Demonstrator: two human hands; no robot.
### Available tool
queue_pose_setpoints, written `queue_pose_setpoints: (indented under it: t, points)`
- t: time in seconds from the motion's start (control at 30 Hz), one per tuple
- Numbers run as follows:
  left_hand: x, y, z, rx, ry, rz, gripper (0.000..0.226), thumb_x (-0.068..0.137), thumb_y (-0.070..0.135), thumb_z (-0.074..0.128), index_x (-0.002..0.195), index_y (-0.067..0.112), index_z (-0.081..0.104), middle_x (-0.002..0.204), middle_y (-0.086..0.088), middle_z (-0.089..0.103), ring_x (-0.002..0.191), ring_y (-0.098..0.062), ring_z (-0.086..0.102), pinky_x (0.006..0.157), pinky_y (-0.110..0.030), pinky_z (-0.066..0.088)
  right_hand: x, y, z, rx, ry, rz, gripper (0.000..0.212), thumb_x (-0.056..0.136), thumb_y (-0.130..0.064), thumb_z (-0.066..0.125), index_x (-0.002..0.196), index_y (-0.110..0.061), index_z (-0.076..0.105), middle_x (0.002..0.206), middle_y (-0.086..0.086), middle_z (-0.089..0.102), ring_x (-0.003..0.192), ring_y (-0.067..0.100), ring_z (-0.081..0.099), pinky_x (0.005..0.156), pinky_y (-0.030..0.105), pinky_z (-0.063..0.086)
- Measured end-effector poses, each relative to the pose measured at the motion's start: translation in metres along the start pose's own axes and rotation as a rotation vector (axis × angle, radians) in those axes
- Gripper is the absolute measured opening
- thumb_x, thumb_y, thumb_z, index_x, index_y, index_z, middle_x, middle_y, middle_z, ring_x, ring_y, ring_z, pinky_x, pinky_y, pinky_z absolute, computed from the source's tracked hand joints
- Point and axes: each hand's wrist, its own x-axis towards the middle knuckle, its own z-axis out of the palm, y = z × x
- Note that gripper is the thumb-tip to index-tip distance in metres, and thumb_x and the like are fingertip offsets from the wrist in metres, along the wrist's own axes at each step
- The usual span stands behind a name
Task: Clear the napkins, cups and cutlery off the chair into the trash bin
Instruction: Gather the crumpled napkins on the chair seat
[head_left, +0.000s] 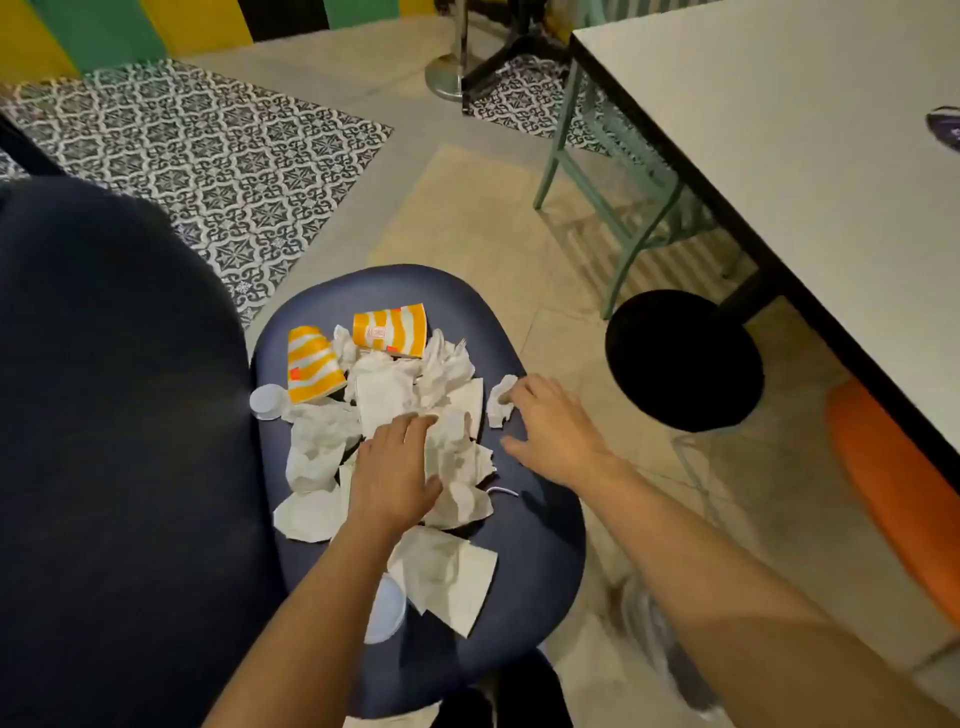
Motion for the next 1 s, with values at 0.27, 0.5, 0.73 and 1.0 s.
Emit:
queue_pose_setpoints:
  t: [0.27,0.5,0.73,1.0]
  points:
    - [0.006,-0.034,0.054,-0.018,-0.166,-0.158,0.070,0.074,0.030,0.069,0.136,0.025,0.035,0.138,-0.003,0.038,0.119,-0.027,0.043,0.091,-0.038,0.041,0.021,-0.003,0.073,0.071,-0.213,0.012,0.050,0.085,-0.033,0.059,0.130,-0.016,0.046,0.128,0.004,0.044,0.122,0.023,0.038,0.098,0.038,0.037]
    - [0.002,-0.038,0.076,-0.173,-0.142,-0.284,0.065,0.073,0.021,0.071,0.129,0.021,0.039,0.128,-0.007,0.034,0.110,-0.028,0.043,0.069,-0.036,0.047,0.022,-0.011,0.102,0.169,-0.321,-0.068,0.067,0.072,-0.043,0.072,0.129,-0.021,0.047,0.131,-0.001,0.043,0.123,0.018,0.038,0.098,0.034,0.039]
    - [0.003,-0.044,0.090,-0.219,-0.140,-0.323,0.047,0.078,0.015,0.065,0.119,0.024,0.044,0.122,-0.001,0.038,0.109,-0.022,0.040,0.058,-0.032,0.039,0.023,-0.018,0.119,0.044,-0.379,-0.164,0.074,0.067,-0.034,0.077,0.131,-0.023,0.041,0.127,-0.002,0.040,0.119,0.017,0.037,0.084,0.033,0.042]
    - [-0.004,-0.042,0.100,-0.302,-0.093,-0.340,0.050,0.076,-0.005,0.056,0.119,0.017,0.046,0.127,-0.011,0.033,0.110,-0.028,0.035,0.082,-0.035,0.044,0.014,-0.013,0.131,-0.015,-0.331,-0.203,0.052,0.078,-0.021,0.069,0.123,-0.019,0.043,0.120,0.003,0.044,0.107,0.022,0.045,0.075,0.034,0.044]
